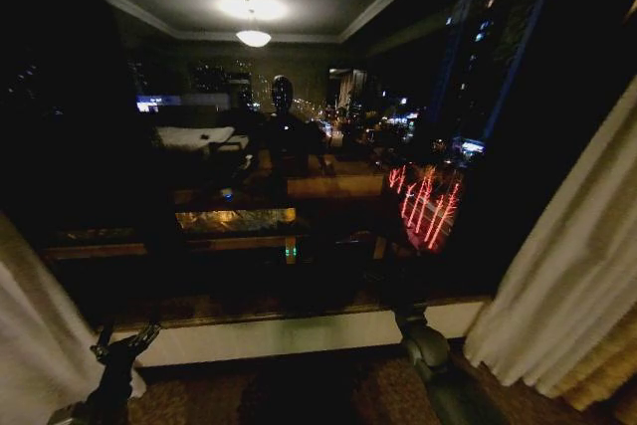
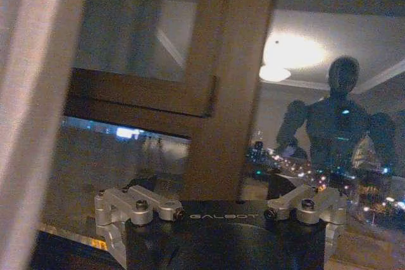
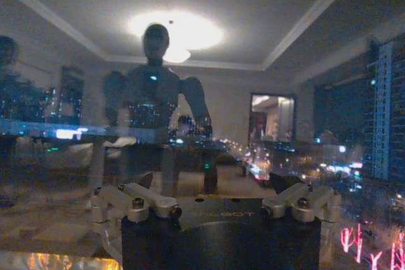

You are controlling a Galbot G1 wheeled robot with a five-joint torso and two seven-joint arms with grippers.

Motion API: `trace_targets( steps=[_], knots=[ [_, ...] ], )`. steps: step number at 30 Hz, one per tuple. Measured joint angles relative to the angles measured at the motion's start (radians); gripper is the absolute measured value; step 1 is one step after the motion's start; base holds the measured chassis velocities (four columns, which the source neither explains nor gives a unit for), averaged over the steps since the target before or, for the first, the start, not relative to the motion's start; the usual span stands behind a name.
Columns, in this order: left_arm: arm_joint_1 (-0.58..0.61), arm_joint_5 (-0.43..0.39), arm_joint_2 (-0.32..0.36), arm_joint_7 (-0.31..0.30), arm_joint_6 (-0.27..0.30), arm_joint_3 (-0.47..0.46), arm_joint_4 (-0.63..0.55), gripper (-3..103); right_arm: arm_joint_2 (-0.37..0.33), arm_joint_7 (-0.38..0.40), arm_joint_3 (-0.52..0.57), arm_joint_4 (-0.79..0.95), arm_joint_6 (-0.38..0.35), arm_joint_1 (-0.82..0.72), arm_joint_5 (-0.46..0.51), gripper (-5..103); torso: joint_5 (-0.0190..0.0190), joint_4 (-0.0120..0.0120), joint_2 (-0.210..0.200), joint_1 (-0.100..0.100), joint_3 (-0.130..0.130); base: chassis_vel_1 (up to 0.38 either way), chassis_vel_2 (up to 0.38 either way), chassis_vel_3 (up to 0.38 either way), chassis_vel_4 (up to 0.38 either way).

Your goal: Open the curtains by pulling them apart, changing their state from closed to fully open.

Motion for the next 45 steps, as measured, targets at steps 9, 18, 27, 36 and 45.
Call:
trace_targets(
  steps=[9,18,27,36,45],
  knots=[
    [0.000,0.000,0.000,0.000,0.000,0.000,0.000,100,0.000,0.000,0.000,0.000,0.000,0.000,0.000,100,-0.0003,-0.0001,0.000,0.000,0.000,0.362,0.360,-0.355,-0.341],
    [0.000,0.000,0.000,0.000,0.000,0.000,0.000,100,0.000,0.000,0.000,0.000,0.000,0.000,0.000,100,-0.0001,-0.0001,0.000,0.000,0.000,0.351,0.347,-0.353,-0.352],
    [0.000,0.000,0.000,0.000,0.000,0.000,0.000,100,0.000,0.000,0.000,0.000,0.000,0.000,0.000,100,-0.0002,-0.0001,0.000,0.000,0.000,0.334,0.342,-0.335,-0.354],
    [0.000,0.000,0.000,0.000,0.000,0.000,0.000,100,0.000,0.000,0.000,0.000,0.000,0.000,0.000,100,0.0005,-0.0002,0.000,0.000,0.000,0.099,0.083,-0.077,-0.098],
    [0.000,0.000,0.000,0.000,0.000,0.000,0.000,100,0.000,0.000,0.000,0.000,0.000,0.000,0.000,100,0.0005,-0.0002,0.000,0.000,0.000,-0.014,-0.028,0.016,0.038]
  ],
)
